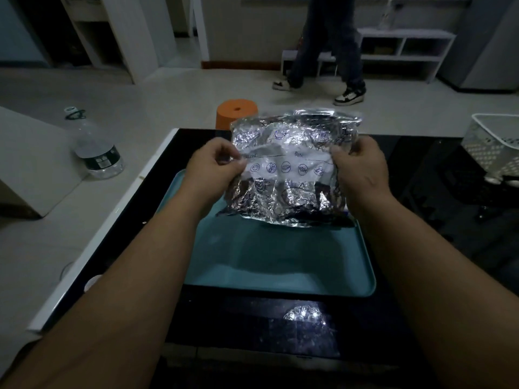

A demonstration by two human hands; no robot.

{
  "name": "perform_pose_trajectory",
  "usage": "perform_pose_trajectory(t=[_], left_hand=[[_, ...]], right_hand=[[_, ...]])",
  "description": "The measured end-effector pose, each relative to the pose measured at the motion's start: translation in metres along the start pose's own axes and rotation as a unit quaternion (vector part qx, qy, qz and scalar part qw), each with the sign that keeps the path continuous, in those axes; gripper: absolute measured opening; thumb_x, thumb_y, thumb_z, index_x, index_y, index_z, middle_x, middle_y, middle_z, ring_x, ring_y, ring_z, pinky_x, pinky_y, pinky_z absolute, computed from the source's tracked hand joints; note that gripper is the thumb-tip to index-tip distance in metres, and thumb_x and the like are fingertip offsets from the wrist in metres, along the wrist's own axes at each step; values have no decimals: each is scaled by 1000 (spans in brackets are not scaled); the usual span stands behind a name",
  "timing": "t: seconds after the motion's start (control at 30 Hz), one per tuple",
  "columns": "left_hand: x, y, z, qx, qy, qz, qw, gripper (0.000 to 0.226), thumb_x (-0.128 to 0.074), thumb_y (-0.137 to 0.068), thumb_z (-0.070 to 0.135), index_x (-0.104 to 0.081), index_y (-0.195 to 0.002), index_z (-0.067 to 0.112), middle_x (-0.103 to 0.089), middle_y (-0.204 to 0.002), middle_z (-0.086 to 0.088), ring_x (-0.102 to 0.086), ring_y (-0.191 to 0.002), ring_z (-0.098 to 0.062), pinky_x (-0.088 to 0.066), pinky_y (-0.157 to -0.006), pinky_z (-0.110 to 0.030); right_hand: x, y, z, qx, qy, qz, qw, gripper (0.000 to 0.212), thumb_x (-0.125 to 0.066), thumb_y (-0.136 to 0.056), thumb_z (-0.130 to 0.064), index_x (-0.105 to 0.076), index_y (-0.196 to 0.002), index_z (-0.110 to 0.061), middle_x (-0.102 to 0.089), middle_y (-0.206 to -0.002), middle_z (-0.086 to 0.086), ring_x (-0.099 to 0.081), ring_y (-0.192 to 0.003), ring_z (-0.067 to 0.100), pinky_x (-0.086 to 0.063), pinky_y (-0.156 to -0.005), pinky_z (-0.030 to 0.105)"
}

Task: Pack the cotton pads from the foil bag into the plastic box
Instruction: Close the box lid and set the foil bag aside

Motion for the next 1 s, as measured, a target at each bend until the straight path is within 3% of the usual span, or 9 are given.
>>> perform_pose_trajectory(t=[0.13,0.23,0.37,0.5,0.63,0.77,0.83,0.9,1.0], left_hand=[[4,1,-3,58,125,32,990,22,-63,-86,-7,-65,-90,14,-66,-96,-8,-67,-77,-24,-57,-64,-33],[7,2,1,62,153,57,985,26,-57,-89,-10,-65,-104,10,-68,-104,-12,-70,-73,-19,-57,-58,-28],[6,3,-6,88,136,43,986,38,-51,-92,-10,-64,-115,17,-62,-121,-12,-69,-76,-21,-54,-55,-22],[2,1,-9,83,115,29,989,47,-48,-94,-8,-65,-119,28,-55,-137,0,-70,-83,-13,-54,-68,-24],[7,4,-1,59,93,31,993,60,-53,-90,-10,-50,-139,24,-41,-146,3,-61,-73,-9,-52,-61,-18],[0,4,-3,85,74,-63,992,89,-54,-78,-20,-33,-150,27,-22,-159,2,-62,-92,-20,-47,-51,-18],[-3,4,-6,91,74,-91,989,94,-48,-74,-27,-29,-152,23,-21,-160,1,-63,-93,-21,-48,-53,-21],[-4,3,-6,86,80,-93,989,95,-46,-73,-30,-29,-152,21,-29,-156,6,-57,-116,-21,-50,-58,-22],[-3,2,-4,73,115,-77,988,89,-45,-74,-30,-36,-147,20,-51,-133,13,-61,-107,-13,-50,-57,-22]], right_hand=[[3,2,5,-28,-52,-1,998,39,-69,-85,-16,-41,-111,-23,-51,-88,-3,-54,-72,11,-47,-59,26],[-12,5,5,-51,-39,-86,994,18,-65,-79,-2,-57,-85,-18,-56,-80,5,-53,-64,20,-41,-52,23],[-11,7,12,-77,-26,-86,993,23,-66,-80,6,-70,-78,-16,-67,-83,9,-58,-61,18,-51,-56,28],[-5,3,11,-62,-31,-49,996,25,-66,-84,3,-71,-84,-21,-68,-94,6,-64,-74,19,-53,-58,26],[-16,5,17,-122,-65,-129,982,35,-54,-83,10,-68,-104,-14,-61,-106,8,-65,-95,33,-59,-81,46],[-13,4,23,-128,-33,-109,985,58,-42,-73,22,-70,-108,-14,-60,-106,7,-64,-101,42,-54,-87,59],[-8,0,27,-123,-31,-72,989,64,-40,-71,25,-71,-110,-16,-61,-116,10,-65,-100,38,-57,-84,54],[-5,-2,31,-121,-36,-54,991,64,-42,-71,25,-71,-109,-18,-61,-119,12,-66,-95,37,-57,-83,55],[-6,-4,33,-109,-24,-51,992,65,-46,-72,23,-70,-110,-22,-63,-116,9,-67,-91,33,-59,-74,42]])
Point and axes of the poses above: each hand's wrist, its own y-axis away from the middle knuckle, its own x-axis out of the back of the hand, z = x × y, the point moved 8 cm from there along -y, towards the middle knuckle
